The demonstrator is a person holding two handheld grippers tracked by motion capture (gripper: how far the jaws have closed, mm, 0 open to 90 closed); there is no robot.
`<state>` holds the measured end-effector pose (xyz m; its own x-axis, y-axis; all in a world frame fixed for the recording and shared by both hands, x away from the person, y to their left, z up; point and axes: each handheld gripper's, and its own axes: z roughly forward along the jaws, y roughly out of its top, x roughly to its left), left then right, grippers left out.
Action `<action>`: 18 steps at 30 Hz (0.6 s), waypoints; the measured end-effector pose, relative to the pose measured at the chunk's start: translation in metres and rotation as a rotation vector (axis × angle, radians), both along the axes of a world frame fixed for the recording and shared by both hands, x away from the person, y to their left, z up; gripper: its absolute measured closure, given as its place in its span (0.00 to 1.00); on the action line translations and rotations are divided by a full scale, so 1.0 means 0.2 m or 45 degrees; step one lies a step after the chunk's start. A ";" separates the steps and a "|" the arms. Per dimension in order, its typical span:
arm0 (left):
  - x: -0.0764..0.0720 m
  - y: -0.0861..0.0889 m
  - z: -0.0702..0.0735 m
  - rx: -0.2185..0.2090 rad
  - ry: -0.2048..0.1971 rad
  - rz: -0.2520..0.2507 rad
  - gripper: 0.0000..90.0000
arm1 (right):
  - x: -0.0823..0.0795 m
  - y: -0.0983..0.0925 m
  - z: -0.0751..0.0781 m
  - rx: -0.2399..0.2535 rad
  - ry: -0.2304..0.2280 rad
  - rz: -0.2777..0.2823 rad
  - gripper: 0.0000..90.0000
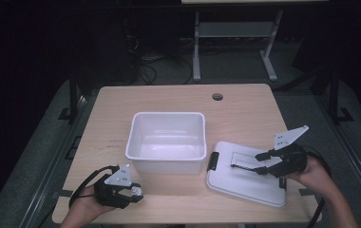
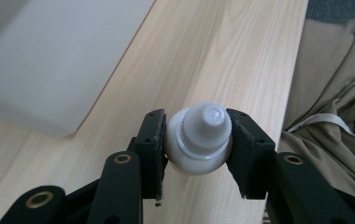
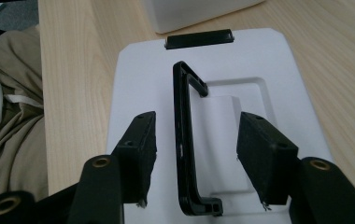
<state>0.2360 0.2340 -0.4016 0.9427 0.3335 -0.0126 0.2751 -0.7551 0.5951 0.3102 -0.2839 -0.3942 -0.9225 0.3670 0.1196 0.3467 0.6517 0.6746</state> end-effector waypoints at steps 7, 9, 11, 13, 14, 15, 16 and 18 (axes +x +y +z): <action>-0.01 0.03 0.07 -0.005 -0.016 0.005 0.66 | 0.00 0.01 0.00 -0.004 0.004 -0.002 0.52; -0.01 0.04 0.10 0.001 -0.020 0.002 0.66 | 0.00 0.01 0.00 -0.005 0.005 -0.003 0.52; -0.01 0.05 0.12 -0.003 -0.027 0.005 0.66 | 0.00 0.01 0.01 -0.009 0.004 -0.002 0.52; -0.01 0.05 0.14 -0.003 -0.029 0.003 0.66 | 0.00 0.01 0.01 -0.009 0.003 -0.006 0.52; -0.01 0.06 0.16 -0.002 -0.030 0.007 0.66 | 0.00 0.01 0.01 -0.008 0.003 -0.006 0.52; -0.01 0.06 0.16 -0.006 -0.033 0.009 0.66 | 0.00 0.01 0.01 -0.008 -0.001 -0.003 0.52; -0.01 0.07 0.18 -0.001 -0.035 0.009 0.66 | 0.00 0.01 0.01 -0.009 -0.003 -0.002 0.52; -0.01 0.07 0.20 0.003 -0.038 0.009 0.66 | 0.00 0.01 0.01 -0.010 -0.003 -0.002 0.52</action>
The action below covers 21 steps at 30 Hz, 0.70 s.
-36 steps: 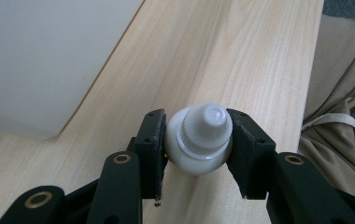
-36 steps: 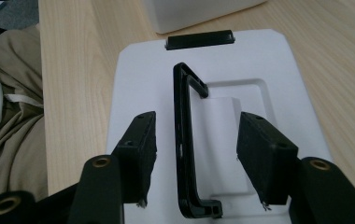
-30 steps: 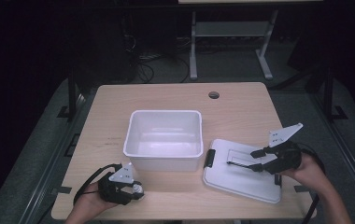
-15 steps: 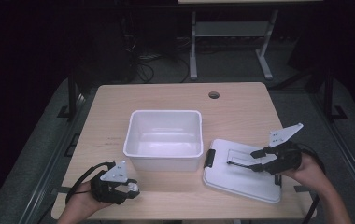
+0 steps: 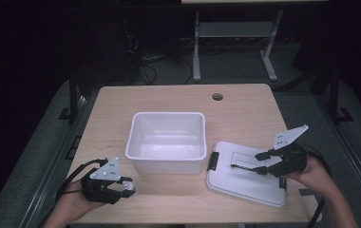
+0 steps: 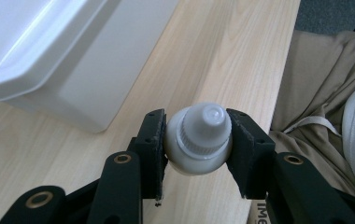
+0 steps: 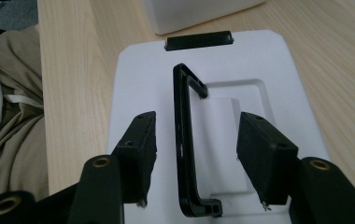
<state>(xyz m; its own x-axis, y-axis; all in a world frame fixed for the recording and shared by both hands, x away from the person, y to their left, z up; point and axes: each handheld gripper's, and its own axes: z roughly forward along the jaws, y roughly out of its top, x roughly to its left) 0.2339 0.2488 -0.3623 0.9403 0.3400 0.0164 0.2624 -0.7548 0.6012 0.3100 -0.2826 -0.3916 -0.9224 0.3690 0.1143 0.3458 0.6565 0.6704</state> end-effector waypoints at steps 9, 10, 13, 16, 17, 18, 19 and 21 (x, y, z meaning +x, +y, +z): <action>0.02 0.01 0.08 0.011 -0.014 0.015 0.66 | 0.00 0.00 0.01 0.003 0.004 -0.002 0.52; 0.02 0.00 0.09 0.019 -0.014 0.014 0.66 | 0.00 0.00 0.01 0.000 -0.001 0.001 0.52; 0.03 0.00 0.12 0.009 -0.019 0.012 0.66 | 0.00 0.00 0.00 -0.004 -0.001 0.002 0.52; 0.04 -0.01 0.15 0.009 -0.025 0.008 0.66 | 0.00 0.00 0.00 -0.009 0.002 0.003 0.52; 0.04 -0.01 0.15 0.003 -0.026 0.005 0.66 | 0.00 0.00 0.01 -0.014 0.000 0.003 0.52; 0.04 -0.01 0.16 -0.001 -0.024 0.009 0.66 | 0.00 0.00 0.01 -0.016 -0.001 0.004 0.52; 0.05 -0.01 0.17 0.001 -0.030 0.006 0.66 | 0.00 0.00 0.01 -0.014 -0.001 0.003 0.52; 0.06 -0.01 0.18 0.005 -0.031 0.006 0.66 | -0.01 0.00 0.01 -0.015 0.003 -0.001 0.52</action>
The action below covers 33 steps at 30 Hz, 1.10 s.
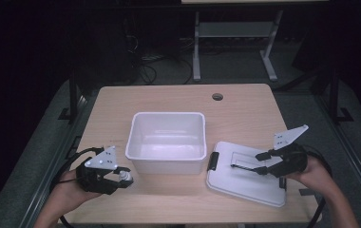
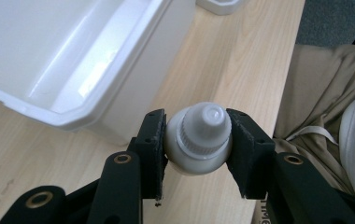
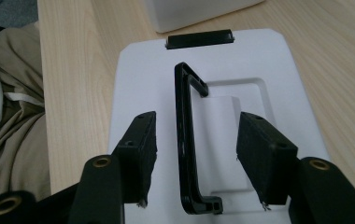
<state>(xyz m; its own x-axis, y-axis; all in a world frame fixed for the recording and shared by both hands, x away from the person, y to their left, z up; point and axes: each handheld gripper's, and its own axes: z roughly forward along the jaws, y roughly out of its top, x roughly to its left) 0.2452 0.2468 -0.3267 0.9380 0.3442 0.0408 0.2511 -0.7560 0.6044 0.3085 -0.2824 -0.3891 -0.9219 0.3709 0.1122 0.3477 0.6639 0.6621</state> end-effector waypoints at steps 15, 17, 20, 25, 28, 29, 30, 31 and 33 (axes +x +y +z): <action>0.08 -0.02 0.09 -0.024 -0.014 0.001 0.66 | 0.00 0.00 -0.02 0.009 0.001 0.005 0.52; 0.09 -0.02 0.11 -0.024 -0.017 0.001 0.66 | 0.00 0.00 -0.02 0.010 0.004 0.001 0.52; 0.11 -0.02 0.13 -0.021 -0.022 0.007 0.66 | 0.01 0.00 -0.01 0.014 0.001 0.003 0.52; 0.14 -0.03 0.16 -0.023 -0.031 0.015 0.66 | 0.01 -0.01 0.00 0.016 -0.002 -0.001 0.52; 0.15 -0.03 0.18 -0.028 -0.034 0.025 0.66 | 0.01 -0.01 0.00 0.013 0.000 0.000 0.52; 0.16 -0.03 0.19 -0.021 -0.032 0.026 0.66 | 0.01 -0.01 0.00 0.010 -0.003 0.004 0.52; 0.17 -0.03 0.20 -0.019 -0.034 0.035 0.66 | 0.02 -0.01 0.00 0.008 -0.005 0.006 0.52; 0.18 -0.03 0.21 -0.020 -0.039 0.037 0.66 | 0.01 0.00 0.00 0.009 0.001 0.001 0.52; 0.19 -0.04 0.22 -0.017 -0.043 0.040 0.66 | 0.02 0.00 0.00 0.015 0.001 0.003 0.52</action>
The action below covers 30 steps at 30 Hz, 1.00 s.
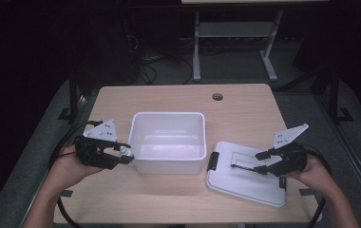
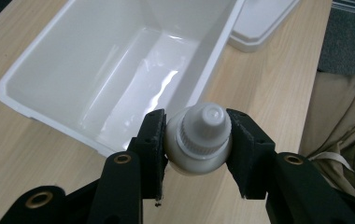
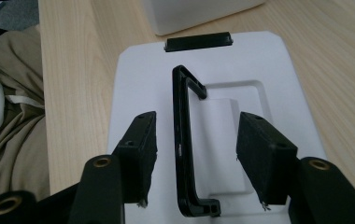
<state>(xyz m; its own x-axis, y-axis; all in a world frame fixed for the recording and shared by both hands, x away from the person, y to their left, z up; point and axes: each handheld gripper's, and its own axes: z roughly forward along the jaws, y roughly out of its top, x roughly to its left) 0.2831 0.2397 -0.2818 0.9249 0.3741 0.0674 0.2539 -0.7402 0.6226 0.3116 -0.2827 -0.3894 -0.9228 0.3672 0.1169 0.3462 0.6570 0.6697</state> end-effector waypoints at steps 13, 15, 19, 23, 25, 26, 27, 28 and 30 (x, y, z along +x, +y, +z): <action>0.07 -0.03 0.02 0.009 -0.004 0.020 0.66 | 0.00 0.00 0.01 0.000 0.002 0.000 0.52; 0.09 -0.03 0.02 0.011 -0.004 0.024 0.66 | 0.00 0.00 0.01 0.000 0.000 0.001 0.53; 0.11 -0.04 0.02 0.009 0.003 0.031 0.66 | 0.01 0.00 0.01 -0.001 -0.002 0.003 0.53; 0.13 -0.05 0.02 0.015 0.002 0.032 0.66 | 0.01 -0.01 0.01 0.001 -0.007 0.003 0.53; 0.14 -0.06 0.02 0.023 0.004 0.036 0.66 | 0.01 -0.01 0.02 0.001 -0.006 0.001 0.53; 0.15 -0.06 0.01 0.026 0.004 0.034 0.66 | 0.01 -0.01 0.02 0.001 -0.006 0.002 0.53; 0.15 -0.06 0.01 0.029 0.007 0.032 0.66 | 0.01 -0.01 0.02 0.000 -0.007 0.005 0.53; 0.16 -0.06 0.01 0.024 0.007 0.038 0.66 | 0.01 -0.01 0.02 -0.001 -0.006 0.004 0.53; 0.17 -0.07 0.00 0.028 0.009 0.038 0.66 | 0.01 -0.02 0.02 0.001 -0.004 -0.002 0.53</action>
